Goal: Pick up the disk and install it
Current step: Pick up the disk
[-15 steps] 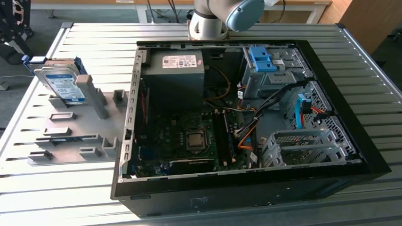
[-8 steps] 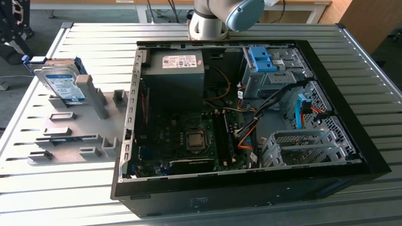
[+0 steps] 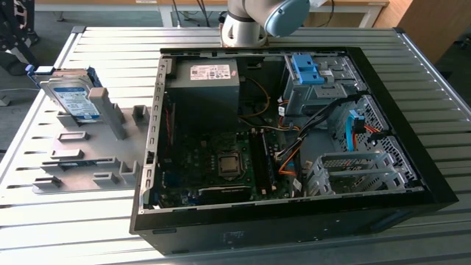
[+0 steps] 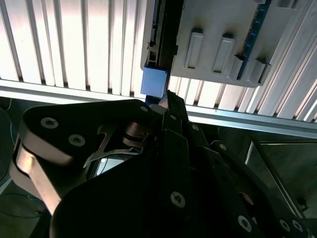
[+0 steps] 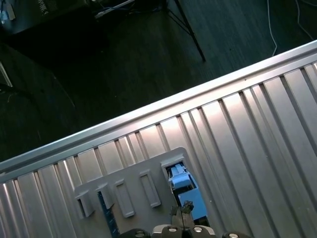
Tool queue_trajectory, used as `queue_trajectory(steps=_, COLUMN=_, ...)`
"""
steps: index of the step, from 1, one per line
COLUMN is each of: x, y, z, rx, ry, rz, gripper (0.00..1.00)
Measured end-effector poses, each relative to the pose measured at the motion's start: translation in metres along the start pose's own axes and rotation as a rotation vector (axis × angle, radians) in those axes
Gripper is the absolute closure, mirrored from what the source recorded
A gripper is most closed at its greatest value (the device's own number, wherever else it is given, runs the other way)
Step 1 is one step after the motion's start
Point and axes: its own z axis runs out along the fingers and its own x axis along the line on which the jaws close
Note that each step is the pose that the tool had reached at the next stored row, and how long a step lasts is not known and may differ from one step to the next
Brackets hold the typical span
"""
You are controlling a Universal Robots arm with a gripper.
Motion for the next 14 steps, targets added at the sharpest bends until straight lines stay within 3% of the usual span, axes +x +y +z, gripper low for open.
queue_trajectory(steps=14, x=0.0, y=0.0, z=0.0, rx=-0.0002, ry=0.002, rz=-0.049, gripper=0.89)
